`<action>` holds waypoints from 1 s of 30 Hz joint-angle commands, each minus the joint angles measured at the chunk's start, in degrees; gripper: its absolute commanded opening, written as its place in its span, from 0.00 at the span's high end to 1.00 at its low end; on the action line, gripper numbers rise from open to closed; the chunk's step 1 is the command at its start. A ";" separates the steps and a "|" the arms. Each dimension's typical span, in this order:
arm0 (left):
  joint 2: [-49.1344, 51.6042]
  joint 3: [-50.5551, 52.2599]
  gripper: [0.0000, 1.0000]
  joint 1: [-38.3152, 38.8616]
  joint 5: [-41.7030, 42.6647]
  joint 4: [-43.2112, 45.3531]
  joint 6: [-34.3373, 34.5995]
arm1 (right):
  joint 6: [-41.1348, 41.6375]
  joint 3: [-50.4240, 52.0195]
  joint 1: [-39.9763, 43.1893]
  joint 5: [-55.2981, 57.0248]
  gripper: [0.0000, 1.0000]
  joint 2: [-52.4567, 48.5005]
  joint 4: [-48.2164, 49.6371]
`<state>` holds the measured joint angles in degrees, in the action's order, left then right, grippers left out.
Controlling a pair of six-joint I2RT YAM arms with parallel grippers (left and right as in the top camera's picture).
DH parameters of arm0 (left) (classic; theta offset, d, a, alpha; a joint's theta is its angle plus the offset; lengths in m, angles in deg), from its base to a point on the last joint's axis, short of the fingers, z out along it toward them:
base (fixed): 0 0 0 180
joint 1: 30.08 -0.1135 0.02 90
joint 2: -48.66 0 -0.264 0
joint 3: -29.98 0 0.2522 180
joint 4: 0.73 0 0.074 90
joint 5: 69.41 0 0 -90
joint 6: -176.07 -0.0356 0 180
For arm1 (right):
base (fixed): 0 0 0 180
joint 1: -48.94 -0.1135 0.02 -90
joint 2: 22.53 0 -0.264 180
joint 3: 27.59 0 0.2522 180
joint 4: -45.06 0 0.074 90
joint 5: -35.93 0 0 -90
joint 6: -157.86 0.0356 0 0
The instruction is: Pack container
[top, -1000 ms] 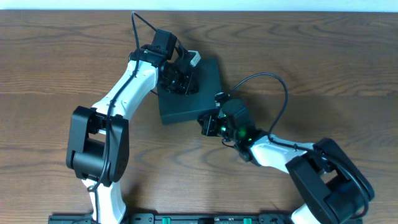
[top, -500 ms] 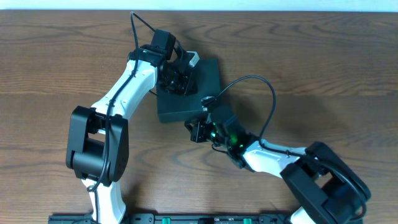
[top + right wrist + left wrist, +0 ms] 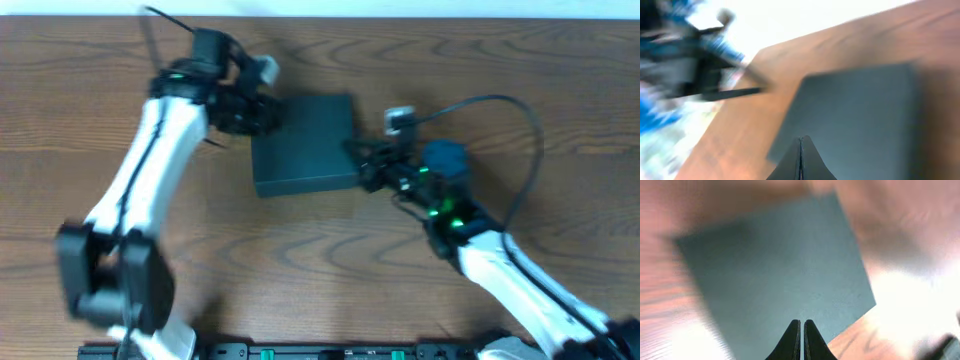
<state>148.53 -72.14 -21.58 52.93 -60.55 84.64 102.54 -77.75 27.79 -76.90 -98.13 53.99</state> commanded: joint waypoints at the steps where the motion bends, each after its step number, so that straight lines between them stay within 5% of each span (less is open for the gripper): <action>1: -6.78 -1.92 0.94 -2.95 -8.74 0.02 3.04 | -3.91 -0.35 5.29 6.21 0.98 1.51 -2.78; 9: -6.16 -1.07 0.94 -9.73 -11.98 0.57 11.47 | -5.09 -0.35 13.73 3.69 0.98 -2.91 -10.88; 21: 14.73 -0.46 0.94 -8.79 -4.28 8.87 26.99 | -5.01 -0.35 12.68 -10.08 0.98 -21.09 -0.61; 30: 17.35 -0.46 0.94 -8.11 -4.17 9.99 28.55 | -4.52 -0.37 6.69 -15.17 0.98 -21.92 0.02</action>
<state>165.91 -72.47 -30.28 47.75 -51.16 111.89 97.84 -77.82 36.71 -89.25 -119.72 53.86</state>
